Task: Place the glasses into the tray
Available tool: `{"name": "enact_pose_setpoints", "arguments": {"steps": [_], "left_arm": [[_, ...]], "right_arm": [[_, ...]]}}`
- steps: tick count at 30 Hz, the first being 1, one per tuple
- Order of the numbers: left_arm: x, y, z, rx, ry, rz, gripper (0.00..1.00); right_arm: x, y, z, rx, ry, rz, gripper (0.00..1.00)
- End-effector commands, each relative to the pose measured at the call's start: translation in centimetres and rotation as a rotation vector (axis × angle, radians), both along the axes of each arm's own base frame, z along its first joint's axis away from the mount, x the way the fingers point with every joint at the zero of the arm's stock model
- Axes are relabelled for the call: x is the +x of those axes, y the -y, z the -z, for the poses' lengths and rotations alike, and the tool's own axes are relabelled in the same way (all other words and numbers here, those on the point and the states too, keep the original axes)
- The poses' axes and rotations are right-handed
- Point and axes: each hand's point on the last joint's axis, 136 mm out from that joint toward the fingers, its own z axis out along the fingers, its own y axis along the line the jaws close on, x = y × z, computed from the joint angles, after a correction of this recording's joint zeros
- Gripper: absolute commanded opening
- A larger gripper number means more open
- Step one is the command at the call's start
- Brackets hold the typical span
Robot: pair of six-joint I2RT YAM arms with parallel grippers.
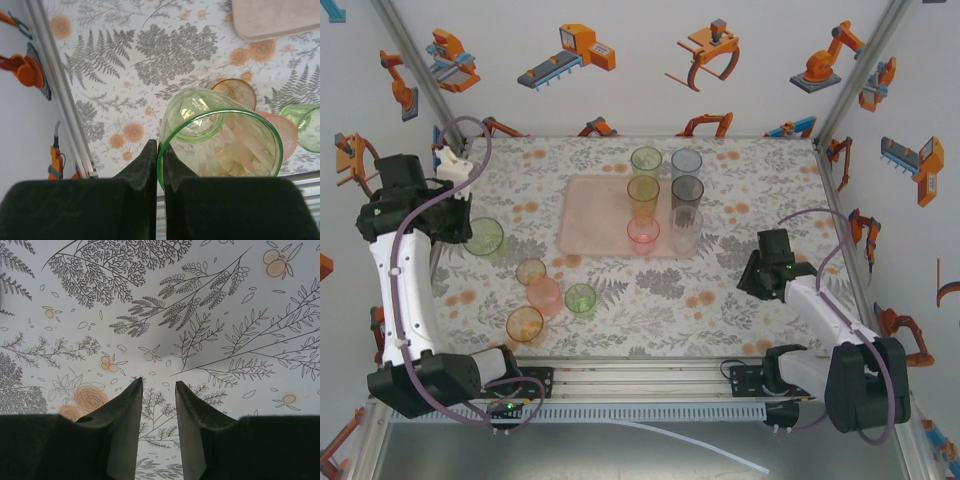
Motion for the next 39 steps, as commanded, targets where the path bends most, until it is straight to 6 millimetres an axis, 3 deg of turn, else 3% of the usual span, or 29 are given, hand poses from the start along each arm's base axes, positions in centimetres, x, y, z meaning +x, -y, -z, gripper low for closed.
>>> {"name": "enact_pose_setpoints", "arguments": {"steps": [1,14,26,39], "left_arm": [[1.1,1.6,-0.9,-0.044,-0.003,0.001,0.1],[8.9,10.3,-2.4,-0.05,0.033,0.174,0.11],[16.2,17.9,-0.3,-0.07,0.016,0.288,0.11],[22.4,23.2,3.1,-0.136,-0.002,0.298,0.1]], "right_arm": [[1.4,-0.2,-1.4,0.018,0.052,-0.001,0.34],[0.7,0.1,-1.3,0.003,0.032,0.006,0.34],[-1.0,0.9,-2.1,-0.019,0.015,0.035,0.34],[-2.6,1.8,-3.1,-0.047,0.001,0.064,0.34]]}}
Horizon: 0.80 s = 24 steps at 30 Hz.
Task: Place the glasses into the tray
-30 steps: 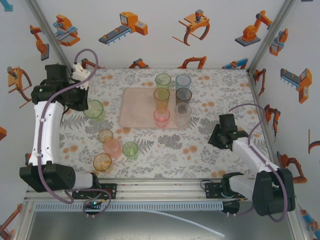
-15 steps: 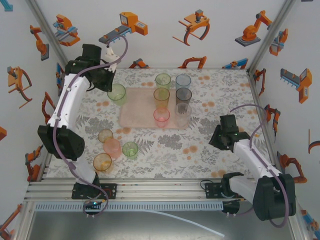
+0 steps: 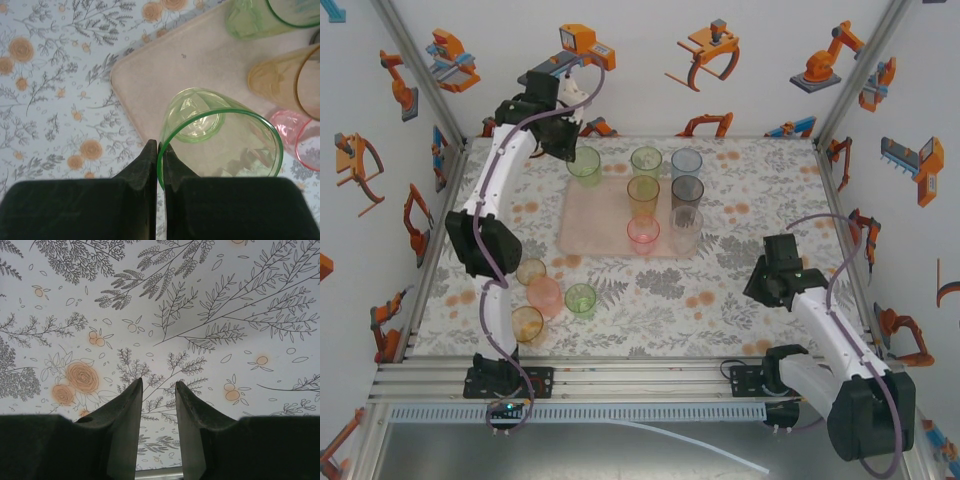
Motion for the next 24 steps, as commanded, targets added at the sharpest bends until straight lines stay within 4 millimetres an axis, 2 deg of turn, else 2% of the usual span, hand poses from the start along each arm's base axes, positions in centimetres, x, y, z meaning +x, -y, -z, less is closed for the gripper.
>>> {"name": "enact_pose_setpoints", "arguments": {"steps": [1,7,15,24], "left_arm": [[0.7,1.3,0.2,-0.043,-0.01,-0.008,0.1],[2.5,2.5,2.4,-0.054,-0.023,-0.009,0.1],[4.7,3.6,5.3,-0.05,-0.005,-0.002,0.1],[6.1,4.4,7.4,-0.068,-0.005,-0.012,0.1]], "right_arm": [[0.0,0.7,-1.2,-0.018,0.013,0.037,0.34],[-0.1,0.6,-1.3,-0.015,-0.008,0.033,0.34],[0.2,0.8,-2.5,-0.016,0.006,0.055,0.34],[0.0,1.2,-3.0,-0.03,0.005,0.075,0.34]]}}
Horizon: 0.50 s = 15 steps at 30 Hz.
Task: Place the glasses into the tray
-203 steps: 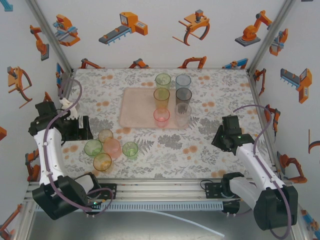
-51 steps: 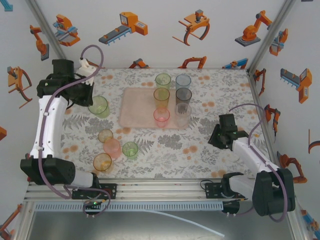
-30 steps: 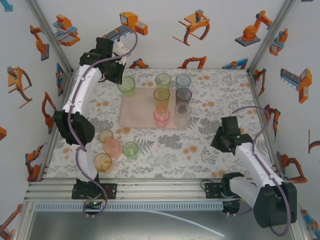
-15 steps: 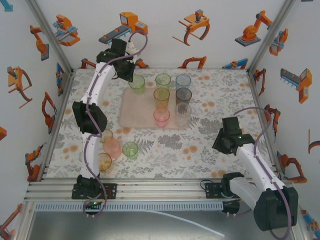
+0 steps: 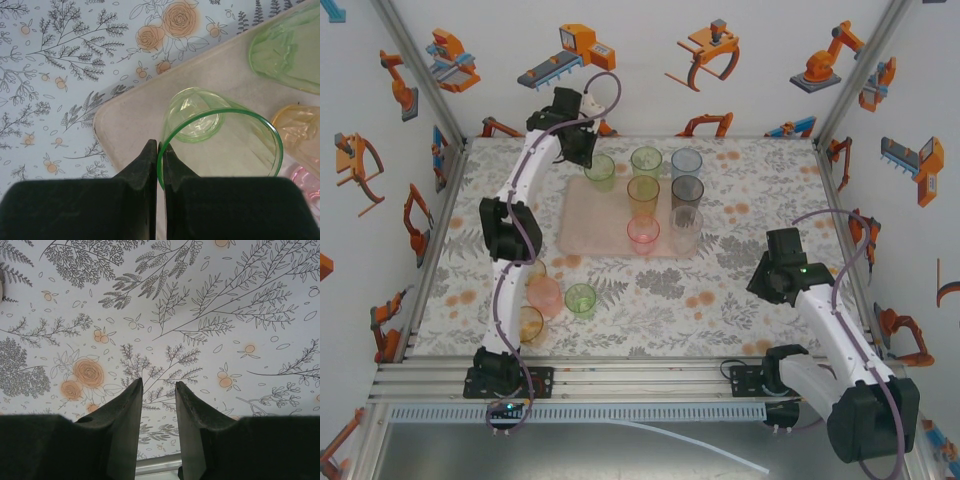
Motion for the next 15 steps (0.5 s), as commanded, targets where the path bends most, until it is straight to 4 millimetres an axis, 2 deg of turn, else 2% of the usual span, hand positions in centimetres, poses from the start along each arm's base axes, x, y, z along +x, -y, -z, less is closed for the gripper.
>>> {"name": "enact_pose_setpoints", "arguments": {"steps": [1,15], "left_arm": [[0.8,1.4,-1.4,-0.054,0.049,0.001,0.1],[0.6,3.3,0.9,-0.047,0.021,0.02,0.11]], "right_arm": [[0.0,0.7,-0.9,-0.018,0.008,0.037,0.34],[-0.1,0.7,0.2,-0.021,-0.009,0.039,0.34]]}}
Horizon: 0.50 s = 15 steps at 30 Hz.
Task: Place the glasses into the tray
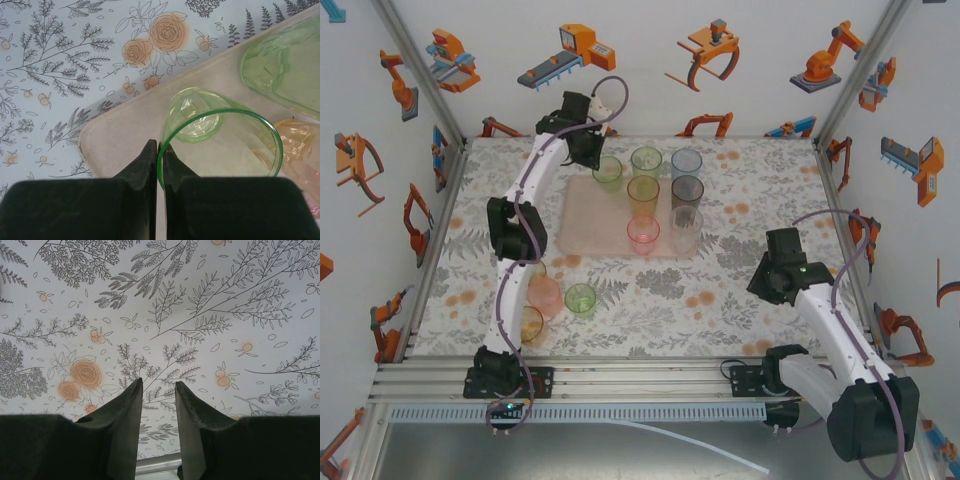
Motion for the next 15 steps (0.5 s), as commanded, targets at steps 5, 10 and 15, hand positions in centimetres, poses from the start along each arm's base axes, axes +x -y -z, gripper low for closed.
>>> {"name": "enact_pose_setpoints", "arguments": {"steps": [5,10,15], "left_arm": [[0.14,1.83,-0.06,-0.024,0.016,0.015,0.12],[0.12,2.04,0.35,-0.004,0.02,0.016,0.12],[0.2,1.79,0.19,0.007,0.027,0.011,0.12]], "right_arm": [[0.0,0.52,0.1,-0.014,0.002,0.029,0.34],[-0.07,0.53,0.24,-0.014,0.0,0.029,0.34],[-0.15,0.54,0.37,-0.014,0.001,0.029,0.34]]}}
